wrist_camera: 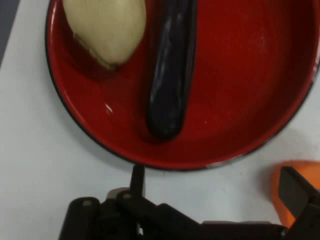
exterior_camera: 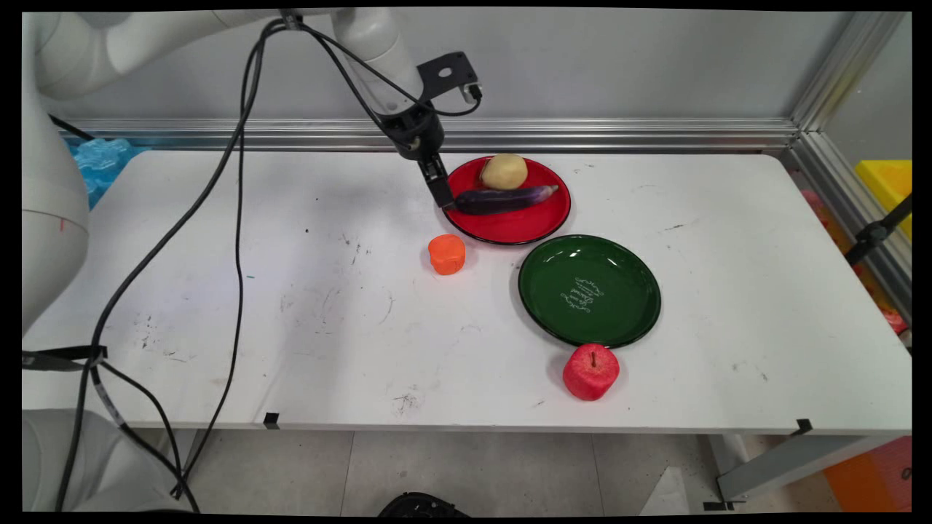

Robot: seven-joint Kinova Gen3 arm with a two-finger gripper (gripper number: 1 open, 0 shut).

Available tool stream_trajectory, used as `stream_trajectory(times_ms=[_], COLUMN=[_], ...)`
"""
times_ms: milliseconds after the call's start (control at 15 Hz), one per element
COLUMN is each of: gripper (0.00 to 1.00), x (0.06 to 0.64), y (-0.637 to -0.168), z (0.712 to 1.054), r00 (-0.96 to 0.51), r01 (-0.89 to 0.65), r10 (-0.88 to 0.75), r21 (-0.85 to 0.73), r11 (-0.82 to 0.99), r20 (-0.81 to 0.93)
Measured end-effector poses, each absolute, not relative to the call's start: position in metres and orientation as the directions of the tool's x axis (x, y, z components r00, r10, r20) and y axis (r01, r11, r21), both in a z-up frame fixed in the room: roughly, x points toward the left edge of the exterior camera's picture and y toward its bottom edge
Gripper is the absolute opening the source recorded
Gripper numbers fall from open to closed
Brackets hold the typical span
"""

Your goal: Pick up the eggplant from the red plate

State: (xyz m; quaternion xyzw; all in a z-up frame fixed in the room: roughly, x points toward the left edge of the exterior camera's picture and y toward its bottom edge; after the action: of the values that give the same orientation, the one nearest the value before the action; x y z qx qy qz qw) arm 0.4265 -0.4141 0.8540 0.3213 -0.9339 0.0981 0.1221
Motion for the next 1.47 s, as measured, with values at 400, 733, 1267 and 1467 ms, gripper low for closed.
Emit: stream_trajectory(times_ms=[400, 733, 1267, 1467], gripper=[1.00, 1.00, 1.00, 0.00], x=[0.429, 0.430, 0.431, 0.431], y=[-0.440, -0.456, -0.473, -0.475], z=[0.831, 0.811, 0.784, 0.778], r00=[-0.781, -0.795, -0.799, -0.798], r01=[-0.589, -0.557, -0.535, -0.533], r10=[-0.534, -0.497, -0.471, -0.467], r21=[-0.098, -0.095, -0.087, -0.084], r11=[0.802, 0.825, 0.840, 0.842], r20=[0.324, 0.348, 0.374, 0.380])
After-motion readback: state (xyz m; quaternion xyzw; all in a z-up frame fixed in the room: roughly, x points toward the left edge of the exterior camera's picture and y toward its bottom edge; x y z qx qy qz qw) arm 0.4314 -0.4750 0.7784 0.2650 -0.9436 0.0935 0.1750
